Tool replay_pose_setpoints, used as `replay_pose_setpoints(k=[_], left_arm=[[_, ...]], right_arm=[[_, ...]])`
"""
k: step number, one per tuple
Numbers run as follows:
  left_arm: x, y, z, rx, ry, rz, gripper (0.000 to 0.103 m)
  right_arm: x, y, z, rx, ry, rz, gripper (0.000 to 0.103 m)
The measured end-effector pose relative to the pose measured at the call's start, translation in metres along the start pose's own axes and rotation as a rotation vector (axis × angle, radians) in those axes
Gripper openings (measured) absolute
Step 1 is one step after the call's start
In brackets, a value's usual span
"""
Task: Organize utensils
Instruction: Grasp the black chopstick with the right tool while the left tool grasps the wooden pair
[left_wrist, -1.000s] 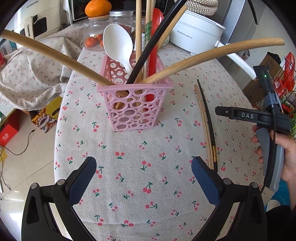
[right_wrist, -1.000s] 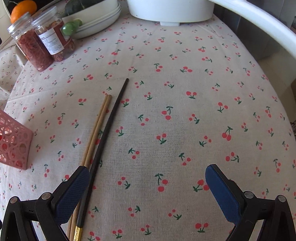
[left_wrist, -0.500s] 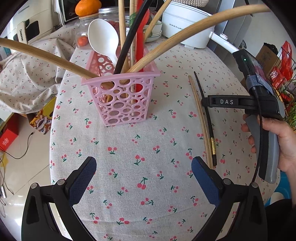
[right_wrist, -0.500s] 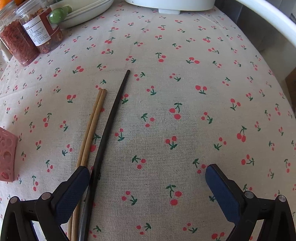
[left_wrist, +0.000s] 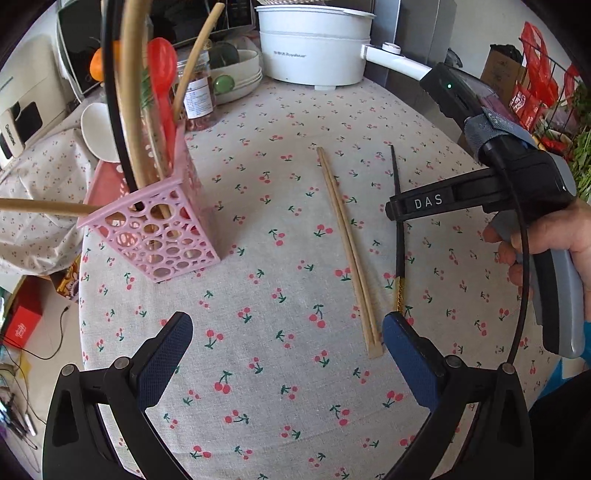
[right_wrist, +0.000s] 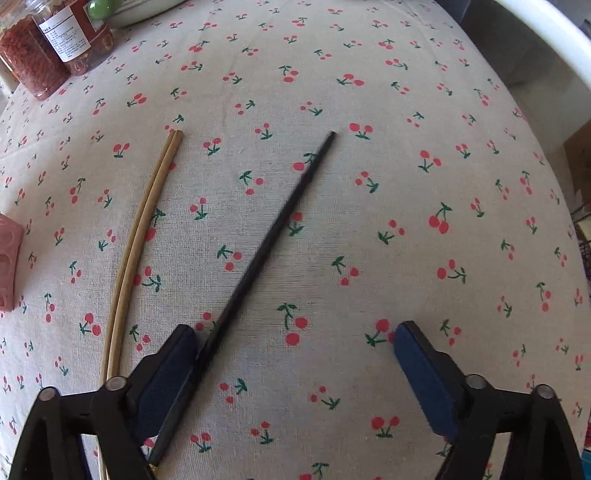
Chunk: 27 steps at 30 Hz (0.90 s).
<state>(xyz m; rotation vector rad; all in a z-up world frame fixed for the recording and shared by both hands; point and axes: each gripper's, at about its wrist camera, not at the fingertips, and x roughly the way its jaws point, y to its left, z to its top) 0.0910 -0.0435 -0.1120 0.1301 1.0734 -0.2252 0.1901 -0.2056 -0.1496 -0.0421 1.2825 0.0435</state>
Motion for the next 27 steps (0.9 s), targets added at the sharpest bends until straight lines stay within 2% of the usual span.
replay_pose_setpoints(k=[2, 3, 5, 8, 15, 17, 20, 22, 24, 27], left_arm=[[0.003, -0.009, 0.005, 0.002, -0.002, -0.012, 0.103], [0.005, -0.014, 0.009, 0.004, 0.001, -0.014, 0.103], [0.010, -0.023, 0.016, 0.008, 0.009, -0.017, 0.103], [0.021, -0.033, 0.029, -0.002, 0.020, -0.020, 0.103], [0.049, -0.045, 0.064, 0.002, 0.070, 0.068, 0.102], [0.055, -0.048, 0.077, 0.004, 0.071, 0.084, 0.096], [0.068, -0.051, 0.097, -0.008, 0.094, 0.088, 0.084], [0.078, -0.051, 0.107, -0.034, 0.119, 0.069, 0.067], [0.086, -0.051, 0.114, -0.060, 0.148, 0.042, 0.056], [0.099, -0.054, 0.118, -0.069, 0.197, 0.034, 0.044]], right_arm=[[-0.005, -0.010, -0.003, -0.006, -0.012, 0.006, 0.059], [-0.006, -0.017, -0.003, -0.003, -0.017, 0.009, 0.052], [-0.009, -0.035, -0.003, 0.019, -0.023, 0.028, 0.024], [-0.010, -0.061, -0.009, 0.056, -0.011, 0.100, 0.010], [-0.033, -0.100, -0.016, 0.083, -0.049, 0.155, 0.006], [-0.042, -0.103, -0.020, 0.098, -0.066, 0.175, 0.006], [-0.050, -0.107, -0.021, 0.105, -0.083, 0.202, 0.006], [-0.053, -0.107, -0.022, 0.106, -0.090, 0.217, 0.006], [-0.053, -0.108, -0.020, 0.106, -0.096, 0.226, 0.006], [-0.055, -0.112, -0.020, 0.116, -0.100, 0.243, 0.006]])
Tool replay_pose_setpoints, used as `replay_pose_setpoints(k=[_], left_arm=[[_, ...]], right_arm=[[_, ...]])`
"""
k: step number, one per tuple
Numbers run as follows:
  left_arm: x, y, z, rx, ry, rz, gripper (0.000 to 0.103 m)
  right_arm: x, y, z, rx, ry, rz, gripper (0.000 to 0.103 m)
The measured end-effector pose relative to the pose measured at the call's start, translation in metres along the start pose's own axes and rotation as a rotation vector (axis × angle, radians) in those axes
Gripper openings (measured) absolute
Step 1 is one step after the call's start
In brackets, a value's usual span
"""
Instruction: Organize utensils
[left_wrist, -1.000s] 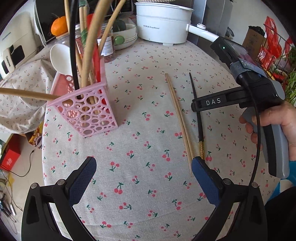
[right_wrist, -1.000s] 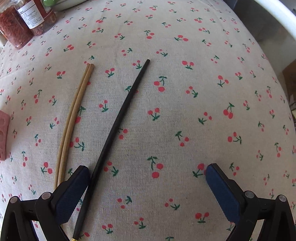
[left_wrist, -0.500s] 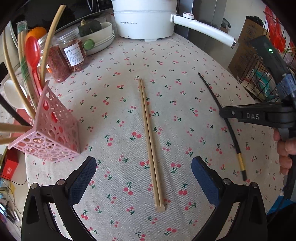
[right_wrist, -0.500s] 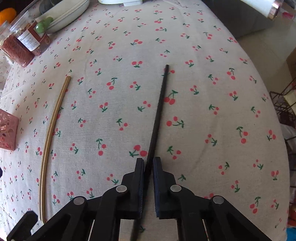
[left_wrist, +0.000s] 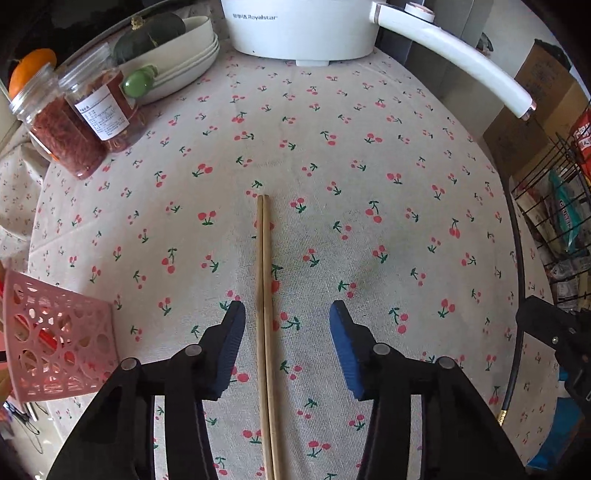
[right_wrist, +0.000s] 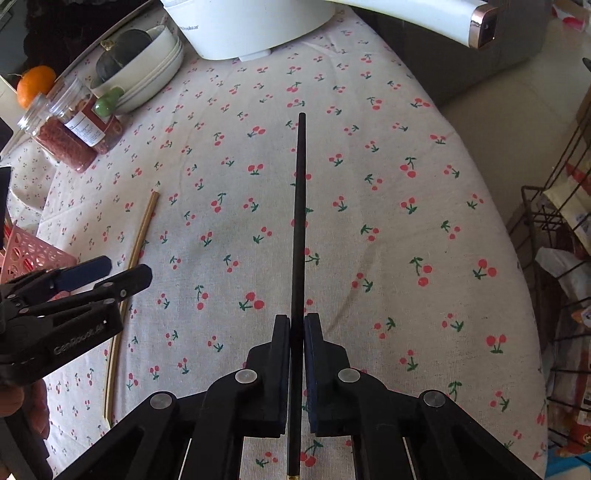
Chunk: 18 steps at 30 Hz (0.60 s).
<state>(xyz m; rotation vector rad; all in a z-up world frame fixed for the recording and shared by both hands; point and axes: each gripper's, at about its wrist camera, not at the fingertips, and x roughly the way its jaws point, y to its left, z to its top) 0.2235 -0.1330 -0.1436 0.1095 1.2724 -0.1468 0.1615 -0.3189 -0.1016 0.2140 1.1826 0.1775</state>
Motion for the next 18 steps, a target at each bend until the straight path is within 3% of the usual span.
replay_pose_setpoints(k=[1, 3, 6, 8, 9, 14, 18], left_arm=[[0.005, 0.000, 0.000, -0.011, 0.031, -0.012, 0.042], [0.007, 0.001, 0.001, -0.049, 0.015, -0.026, 0.042], [0.010, -0.002, 0.001, -0.027, 0.029, -0.013, 0.041], [0.010, -0.002, 0.002, -0.024, 0.030, -0.010, 0.027], [0.010, -0.001, 0.002, -0.024, 0.030, -0.006, 0.010], [-0.001, 0.001, -0.014, 0.011, -0.003, -0.026, 0.009], [-0.032, 0.003, -0.034, 0.038, -0.066, -0.095, 0.009]], right_arm=[[-0.001, -0.001, 0.000, 0.006, 0.000, 0.006, 0.006], [-0.001, -0.002, 0.000, 0.013, -0.002, 0.012, 0.006], [-0.004, -0.003, -0.001, 0.016, -0.009, 0.015, 0.006], [-0.006, -0.003, -0.002, 0.018, -0.013, 0.016, 0.006], [-0.007, -0.003, -0.002, 0.021, -0.017, 0.017, 0.006], [-0.021, 0.003, -0.006, 0.039, -0.050, 0.034, 0.006], [-0.036, 0.014, -0.012, 0.018, -0.075, 0.051, 0.006]])
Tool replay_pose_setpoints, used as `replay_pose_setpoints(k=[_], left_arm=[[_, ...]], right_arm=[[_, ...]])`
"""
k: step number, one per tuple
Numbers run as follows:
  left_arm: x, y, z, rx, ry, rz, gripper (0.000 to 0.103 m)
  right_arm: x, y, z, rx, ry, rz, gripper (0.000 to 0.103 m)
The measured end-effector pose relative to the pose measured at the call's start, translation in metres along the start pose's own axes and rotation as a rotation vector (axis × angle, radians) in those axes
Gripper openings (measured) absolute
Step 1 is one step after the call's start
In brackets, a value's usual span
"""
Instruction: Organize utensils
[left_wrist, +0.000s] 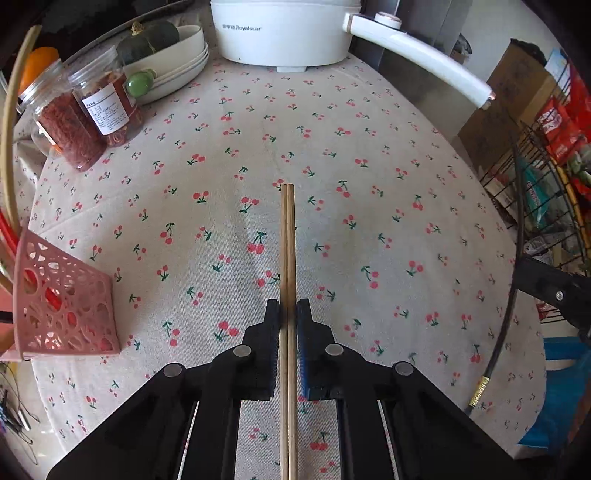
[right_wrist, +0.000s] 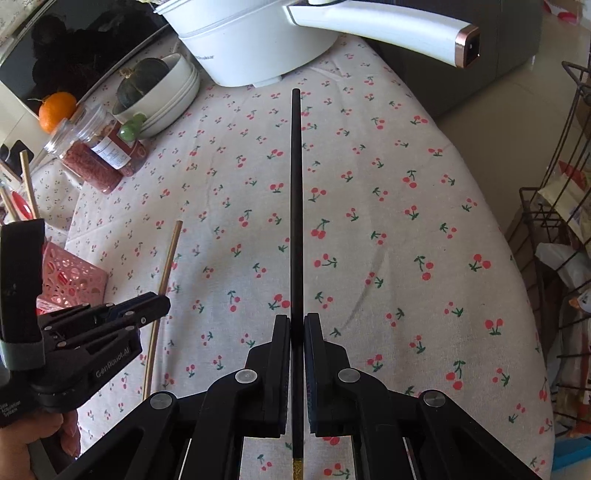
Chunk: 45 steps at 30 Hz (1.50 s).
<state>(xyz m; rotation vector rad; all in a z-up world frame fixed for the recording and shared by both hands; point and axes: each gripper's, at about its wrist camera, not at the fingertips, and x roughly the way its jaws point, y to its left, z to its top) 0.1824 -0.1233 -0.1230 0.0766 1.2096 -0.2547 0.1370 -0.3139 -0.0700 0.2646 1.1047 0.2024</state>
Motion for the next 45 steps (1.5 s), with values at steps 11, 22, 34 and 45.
replay_pose_setpoints(k=[11, 22, 34, 45], left_arm=[[-0.141, 0.003, -0.063, 0.124, -0.315, -0.093, 0.009], [-0.257, 0.045, -0.097, 0.048, -0.796, -0.079, 0.009], [-0.252, 0.101, -0.085, -0.163, -1.079, 0.172, 0.009], [-0.221, 0.106, -0.057, -0.192, -1.156, 0.336, 0.009]], right_arm=[[-0.059, 0.036, -0.019, -0.028, -0.171, 0.090, 0.006], [-0.097, 0.082, -0.015, -0.135, -0.312, 0.126, 0.005], [-0.093, 0.126, -0.021, -0.272, -0.299, 0.127, 0.005], [-0.091, 0.155, -0.014, -0.284, -0.322, 0.201, 0.005]])
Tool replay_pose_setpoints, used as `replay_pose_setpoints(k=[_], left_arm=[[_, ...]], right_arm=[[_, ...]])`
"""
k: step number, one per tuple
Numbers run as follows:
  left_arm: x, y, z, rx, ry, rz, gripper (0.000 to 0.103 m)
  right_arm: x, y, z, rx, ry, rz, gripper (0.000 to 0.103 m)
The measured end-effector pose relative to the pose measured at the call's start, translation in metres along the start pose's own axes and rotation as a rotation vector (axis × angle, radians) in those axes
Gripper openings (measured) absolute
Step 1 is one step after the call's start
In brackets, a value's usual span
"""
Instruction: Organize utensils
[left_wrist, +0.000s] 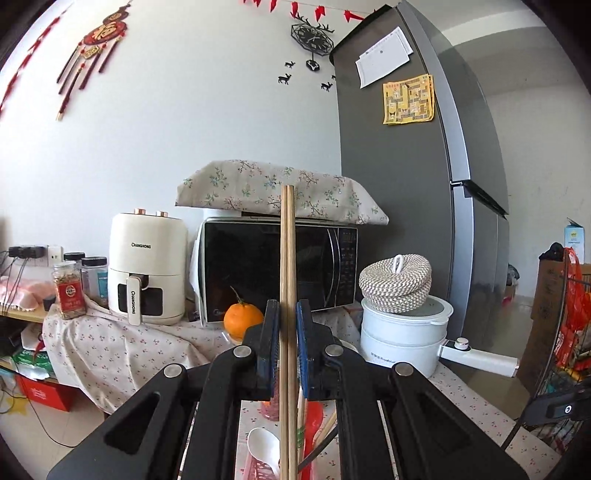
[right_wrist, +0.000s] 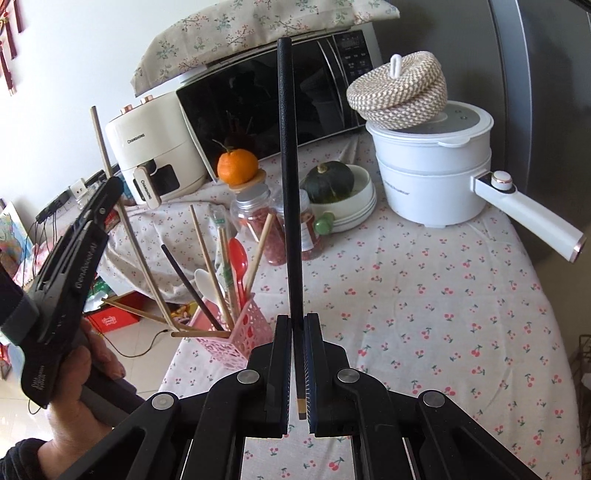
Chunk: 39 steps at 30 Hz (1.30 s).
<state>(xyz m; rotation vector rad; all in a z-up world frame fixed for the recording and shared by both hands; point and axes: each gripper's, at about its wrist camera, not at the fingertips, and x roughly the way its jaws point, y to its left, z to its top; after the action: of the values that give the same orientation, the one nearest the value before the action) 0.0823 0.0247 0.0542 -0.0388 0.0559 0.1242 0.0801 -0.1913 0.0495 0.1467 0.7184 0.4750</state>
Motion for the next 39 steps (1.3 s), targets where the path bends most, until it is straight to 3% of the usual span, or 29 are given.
replay_pose_setpoints(k=[12, 16, 20, 26, 30, 34, 39], left_arm=[[0.040, 0.007, -0.026, 0.016, 0.038, 0.069, 0.009], [0.046, 0.013, -0.031, -0.003, 0.107, 0.072, 0.010], [0.046, 0.016, -0.022, -0.047, 0.226, 0.022, 0.013], [0.022, 0.027, -0.012, -0.087, 0.352, -0.028, 0.033], [0.001, 0.031, -0.004, -0.072, 0.414, -0.070, 0.036], [-0.022, 0.034, -0.004, -0.037, 0.468, -0.114, 0.047], [-0.042, 0.053, -0.013, -0.070, 0.527, -0.160, 0.049]], right_arm=[[0.014, -0.001, 0.003, 0.015, 0.005, 0.004, 0.005], [0.015, 0.001, 0.002, 0.018, 0.001, 0.008, 0.005], [0.014, 0.007, 0.004, 0.013, -0.014, 0.018, 0.005], [0.017, 0.022, 0.012, 0.009, -0.050, 0.054, 0.005], [0.020, 0.032, 0.021, 0.014, -0.088, 0.089, 0.005], [0.028, 0.042, 0.029, 0.024, -0.126, 0.122, 0.005], [0.042, 0.051, 0.035, 0.026, -0.154, 0.147, 0.005]])
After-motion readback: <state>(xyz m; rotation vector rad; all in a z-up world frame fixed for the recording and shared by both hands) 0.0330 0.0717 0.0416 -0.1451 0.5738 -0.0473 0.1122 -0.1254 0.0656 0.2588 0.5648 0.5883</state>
